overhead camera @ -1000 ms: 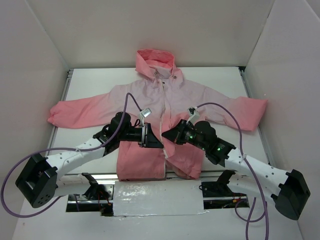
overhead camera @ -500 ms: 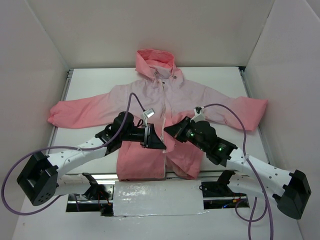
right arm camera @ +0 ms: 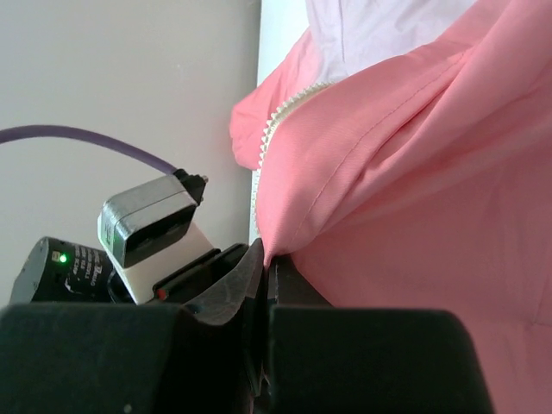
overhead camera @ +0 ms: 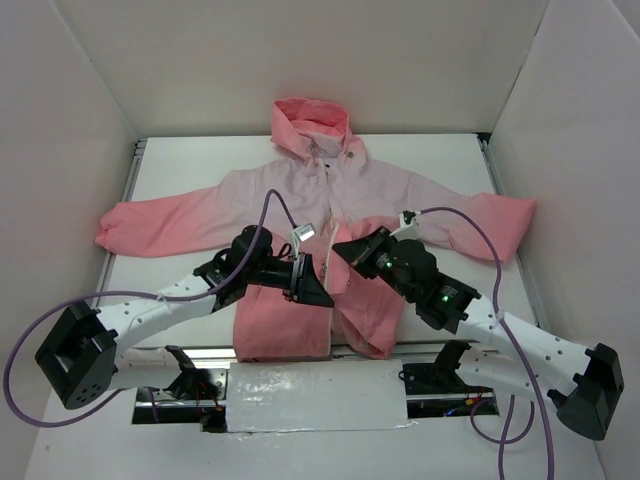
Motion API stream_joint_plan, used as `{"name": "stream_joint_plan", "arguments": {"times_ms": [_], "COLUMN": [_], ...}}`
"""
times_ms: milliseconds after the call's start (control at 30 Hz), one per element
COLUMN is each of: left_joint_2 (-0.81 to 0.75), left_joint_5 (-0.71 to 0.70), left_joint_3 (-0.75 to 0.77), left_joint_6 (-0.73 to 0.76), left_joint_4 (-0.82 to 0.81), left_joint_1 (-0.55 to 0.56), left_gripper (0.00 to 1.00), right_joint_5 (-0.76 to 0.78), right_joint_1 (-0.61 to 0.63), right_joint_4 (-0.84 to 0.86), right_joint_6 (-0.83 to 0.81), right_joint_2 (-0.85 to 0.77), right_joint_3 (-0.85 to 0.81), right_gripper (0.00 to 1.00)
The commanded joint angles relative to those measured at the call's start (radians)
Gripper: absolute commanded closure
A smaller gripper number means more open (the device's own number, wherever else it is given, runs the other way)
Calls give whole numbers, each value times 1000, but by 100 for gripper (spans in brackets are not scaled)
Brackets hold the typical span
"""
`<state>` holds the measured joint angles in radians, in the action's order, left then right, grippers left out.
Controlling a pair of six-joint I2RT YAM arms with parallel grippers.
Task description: Zip up the jacket
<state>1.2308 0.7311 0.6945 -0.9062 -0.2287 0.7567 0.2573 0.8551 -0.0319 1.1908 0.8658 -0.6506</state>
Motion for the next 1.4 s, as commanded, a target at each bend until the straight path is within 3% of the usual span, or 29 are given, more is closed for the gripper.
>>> {"name": "stream_joint_plan", "arguments": {"times_ms": [0,33,67,233,433,800,1000,1267,1367], "left_joint_2": [-27,-36,-53,-106,-157,-105,-109,-114,-126], "left_joint_5": [-19,-35,-65,-166,-226,-253,-230,-188,-185], "left_joint_3": [65,68,72,54,-10,73,47,-7,-32], "left_joint_6": [56,61,64,30,-56,-31,-56,-91,-89], "left_joint_4": [75,94,109,129,-6,-30,-96,-149,-153], "left_joint_1": [7,6,1,-29,-82,-89,-92,-92,-92], "left_gripper": [58,48,31,25,29,40,63,64,59], "right_joint_5": [-10,-13,-16,-58,-118,-171,-170,-161,-161], "right_joint_1": [7,6,5,4,5,4,5,5,4], "right_joint_4": [153,177,184,207,277,273,253,248,250], "right_joint_6": [-66,-71,-76,-89,-117,-123,-134,-137,-137], "right_joint_2": [-27,-39,-43,-79,-129,-148,-139,-133,-131], "right_joint_3": [32,45,64,98,146,166,155,146,138], "right_gripper": [100,100,100,100,100,100,100,100,100]}}
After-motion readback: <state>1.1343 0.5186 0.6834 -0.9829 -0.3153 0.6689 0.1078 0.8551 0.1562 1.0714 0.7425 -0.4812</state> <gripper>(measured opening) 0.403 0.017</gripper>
